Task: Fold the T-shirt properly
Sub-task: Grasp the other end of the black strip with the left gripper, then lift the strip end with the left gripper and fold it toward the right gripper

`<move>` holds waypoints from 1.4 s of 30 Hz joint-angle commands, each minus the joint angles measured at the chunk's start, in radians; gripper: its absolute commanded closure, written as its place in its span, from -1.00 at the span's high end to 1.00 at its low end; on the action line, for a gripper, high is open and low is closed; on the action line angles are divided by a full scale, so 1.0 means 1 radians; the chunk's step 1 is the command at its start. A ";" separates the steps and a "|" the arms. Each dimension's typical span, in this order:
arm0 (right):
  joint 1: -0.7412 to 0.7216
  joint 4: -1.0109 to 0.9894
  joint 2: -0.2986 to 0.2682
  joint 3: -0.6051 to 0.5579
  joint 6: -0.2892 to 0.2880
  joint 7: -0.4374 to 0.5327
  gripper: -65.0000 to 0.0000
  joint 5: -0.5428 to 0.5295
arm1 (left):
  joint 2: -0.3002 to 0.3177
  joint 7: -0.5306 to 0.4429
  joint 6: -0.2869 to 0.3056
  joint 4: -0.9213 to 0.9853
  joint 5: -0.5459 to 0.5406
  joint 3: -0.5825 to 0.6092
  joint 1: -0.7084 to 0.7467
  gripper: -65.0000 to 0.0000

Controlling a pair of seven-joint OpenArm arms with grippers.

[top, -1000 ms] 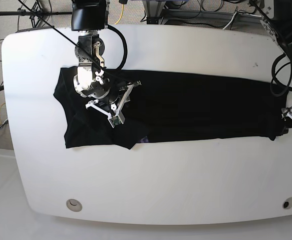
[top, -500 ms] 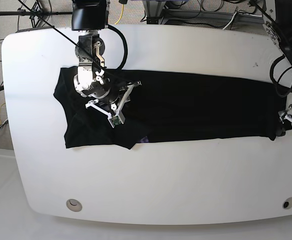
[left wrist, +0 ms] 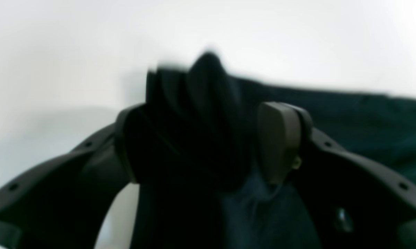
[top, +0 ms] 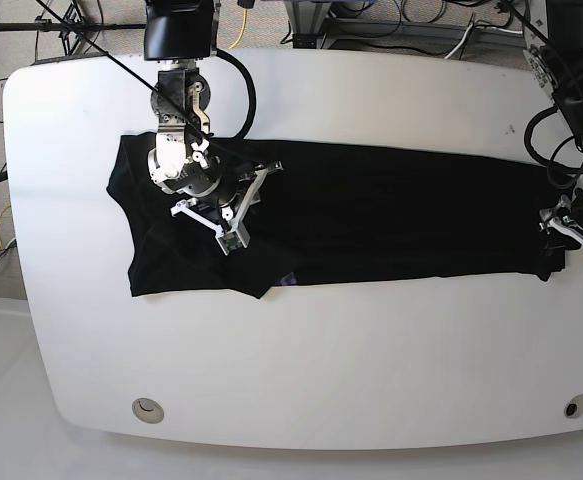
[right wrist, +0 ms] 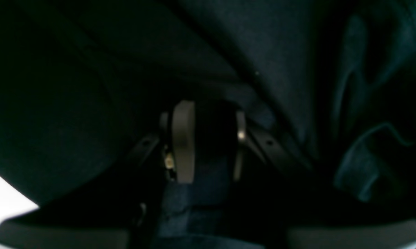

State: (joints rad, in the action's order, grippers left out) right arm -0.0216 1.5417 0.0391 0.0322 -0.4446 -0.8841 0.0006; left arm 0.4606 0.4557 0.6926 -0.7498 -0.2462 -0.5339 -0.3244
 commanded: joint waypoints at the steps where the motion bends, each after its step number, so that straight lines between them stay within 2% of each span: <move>1: 0.003 0.010 0.000 0.000 -0.002 -0.033 -0.53 0.013 | 0.021 -0.038 0.006 0.010 0.019 -0.013 -0.027 0.33; 23: 0.005 0.011 -0.001 -0.005 0.002 -0.030 -0.52 0.019 | -0.006 0.005 0.006 -0.005 0.025 -0.017 -0.016 0.53; 29: 0.005 0.011 -0.001 -0.005 0.002 -0.031 -0.52 0.019 | -0.006 0.003 0.006 -0.002 0.028 -0.014 -0.018 0.49; 31: 0.004 0.011 -0.001 -0.006 0.003 -0.032 -0.52 0.020 | -0.007 0.000 0.006 -0.001 0.027 -0.013 -0.018 0.43; 33: 0.005 0.009 -0.002 -0.002 0.003 -0.030 -0.52 0.017 | -0.011 0.003 0.006 0.008 0.029 -0.016 -0.007 0.15; 42: 0.006 0.011 0.001 -0.003 0.002 -0.034 -0.51 0.017 | -0.013 0.012 0.006 0.006 0.034 -0.014 -0.004 -0.85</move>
State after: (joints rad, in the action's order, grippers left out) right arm -0.0154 1.5482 0.0387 0.0311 -0.4442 -0.8791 0.0036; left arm 0.4335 0.4549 0.6930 -0.7284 -0.2173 -0.5480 -0.3157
